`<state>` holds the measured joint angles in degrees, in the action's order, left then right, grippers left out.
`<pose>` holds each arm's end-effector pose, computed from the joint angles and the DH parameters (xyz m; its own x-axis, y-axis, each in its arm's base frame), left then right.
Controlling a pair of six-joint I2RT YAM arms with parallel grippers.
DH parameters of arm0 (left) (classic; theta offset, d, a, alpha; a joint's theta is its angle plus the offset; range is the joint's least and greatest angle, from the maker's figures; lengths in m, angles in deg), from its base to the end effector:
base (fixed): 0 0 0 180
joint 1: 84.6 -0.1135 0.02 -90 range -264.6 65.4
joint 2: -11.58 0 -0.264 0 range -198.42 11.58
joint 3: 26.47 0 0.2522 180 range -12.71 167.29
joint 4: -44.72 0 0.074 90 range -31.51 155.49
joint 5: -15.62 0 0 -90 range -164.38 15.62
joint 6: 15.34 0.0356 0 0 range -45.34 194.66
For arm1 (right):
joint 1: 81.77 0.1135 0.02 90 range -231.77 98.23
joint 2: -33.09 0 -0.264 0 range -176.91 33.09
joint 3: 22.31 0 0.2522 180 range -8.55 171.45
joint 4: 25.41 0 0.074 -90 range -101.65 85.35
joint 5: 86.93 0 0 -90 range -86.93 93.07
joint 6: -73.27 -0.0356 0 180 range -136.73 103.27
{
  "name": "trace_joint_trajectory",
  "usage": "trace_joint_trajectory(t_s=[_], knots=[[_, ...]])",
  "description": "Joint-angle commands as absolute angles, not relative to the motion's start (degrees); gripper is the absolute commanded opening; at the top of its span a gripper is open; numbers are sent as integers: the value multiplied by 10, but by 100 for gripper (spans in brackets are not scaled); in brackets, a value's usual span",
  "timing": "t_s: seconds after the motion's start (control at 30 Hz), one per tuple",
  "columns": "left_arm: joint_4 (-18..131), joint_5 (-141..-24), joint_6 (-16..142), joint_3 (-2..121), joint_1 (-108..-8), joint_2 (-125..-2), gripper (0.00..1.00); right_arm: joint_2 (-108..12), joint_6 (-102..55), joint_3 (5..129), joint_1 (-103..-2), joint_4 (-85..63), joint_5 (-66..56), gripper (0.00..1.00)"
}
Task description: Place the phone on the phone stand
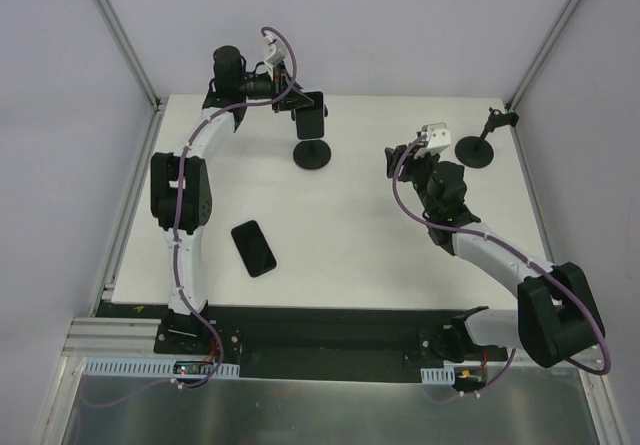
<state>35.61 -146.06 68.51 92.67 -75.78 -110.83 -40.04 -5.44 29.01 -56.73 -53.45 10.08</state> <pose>0.4870 -0.1098 0.3307 -0.0052 -0.0333 -0.9994 0.9865 0.1632 -0.0105 0.2612 0.1172 0.2843 0.1571 -0.1411 -0.9775 -0.2849 0.9412 -0.1816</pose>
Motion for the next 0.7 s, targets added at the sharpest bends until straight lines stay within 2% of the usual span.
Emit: trace_joint_trajectory(t_s=[0.0,0.23,0.4,0.43,0.47,0.5,0.6,0.63,0.67], knots=[[229,-1642,604,1046,-757,-1154,0,-394,-62,294,-583,-572,62,62],[12,-1713,401,1117,-755,-1237,0,-402,-67,302,-587,-571,40,62],[-47,-1726,316,1163,-760,-1266,1,-394,-63,296,-587,-571,47,62],[-48,-1724,316,1154,-760,-1263,7,-395,-63,296,-587,-571,47,62],[-53,-1716,312,1148,-760,-1259,20,-395,-64,297,-587,-571,47,62],[-56,-1711,311,1143,-760,-1251,43,-397,-64,299,-587,-570,46,62],[-66,-1690,314,1111,-760,-1225,56,-400,-66,299,-587,-569,41,62],[-66,-1681,320,1094,-760,-1218,91,-399,-66,299,-587,-569,40,62],[-66,-1673,333,1086,-761,-1211,99,-398,-66,300,-586,-569,40,62]])
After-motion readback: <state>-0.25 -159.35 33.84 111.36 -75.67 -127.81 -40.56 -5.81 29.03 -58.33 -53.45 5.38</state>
